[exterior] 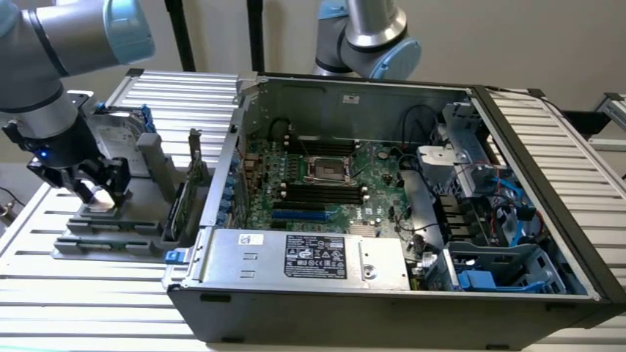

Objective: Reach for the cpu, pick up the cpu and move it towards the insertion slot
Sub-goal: 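Pick up the cpu and move it towards the insertion slot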

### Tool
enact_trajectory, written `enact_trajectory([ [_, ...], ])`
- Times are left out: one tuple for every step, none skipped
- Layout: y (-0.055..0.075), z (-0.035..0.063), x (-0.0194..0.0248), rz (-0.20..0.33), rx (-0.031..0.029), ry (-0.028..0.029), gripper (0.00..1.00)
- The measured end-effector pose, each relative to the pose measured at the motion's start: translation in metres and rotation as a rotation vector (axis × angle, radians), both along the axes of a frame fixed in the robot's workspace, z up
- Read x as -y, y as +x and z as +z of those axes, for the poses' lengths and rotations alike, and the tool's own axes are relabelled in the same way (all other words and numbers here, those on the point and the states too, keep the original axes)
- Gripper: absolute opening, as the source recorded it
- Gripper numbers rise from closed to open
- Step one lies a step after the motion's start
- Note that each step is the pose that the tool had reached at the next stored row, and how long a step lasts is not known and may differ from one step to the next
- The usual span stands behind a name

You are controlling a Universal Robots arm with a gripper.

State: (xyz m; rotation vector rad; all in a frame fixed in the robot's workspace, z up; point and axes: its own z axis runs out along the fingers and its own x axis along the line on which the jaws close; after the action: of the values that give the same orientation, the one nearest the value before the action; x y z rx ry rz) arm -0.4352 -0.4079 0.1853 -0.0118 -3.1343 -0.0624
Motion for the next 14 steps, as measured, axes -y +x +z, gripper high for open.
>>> enact_trajectory([
  [0.0,0.0,-0.0001,0.0,0.0,0.0,0.63],
  [0.0,0.0,-0.0001,0.0,-0.0002,0.0,0.56],
  [0.0,0.0,-0.0001,0.0,-0.0004,0.0,0.56],
  [0.0,0.0001,-0.0001,0.0,-0.0009,0.0,0.56],
  [0.0,0.0003,-0.0001,0.0,-0.0013,0.0,0.56],
  [0.0,0.001,-0.0001,0.0,-0.0018,0.0,0.56],
  [0.0,0.0023,-0.0001,0.0,-0.0022,0.0,0.55],
  [0.0,0.0041,-0.0001,0.0,-0.0028,0.0,0.55],
  [0.0,0.0064,-0.0001,0.0,-0.0035,0.0,0.55],
  [0.0,0.0087,-0.0001,0.0,-0.0042,-0.0001,0.55],
  [0.0,0.0113,-0.0001,0.0,-0.0048,-0.0001,0.55],
  [0.0,0.014,-0.0001,0.0,-0.0053,-0.0001,0.55],
  [0.0,0.0169,-0.0001,0.0,-0.0057,0.0,0.55],
  [0.0,0.0196,-0.0001,0.0,-0.0062,0.0,0.55],
])
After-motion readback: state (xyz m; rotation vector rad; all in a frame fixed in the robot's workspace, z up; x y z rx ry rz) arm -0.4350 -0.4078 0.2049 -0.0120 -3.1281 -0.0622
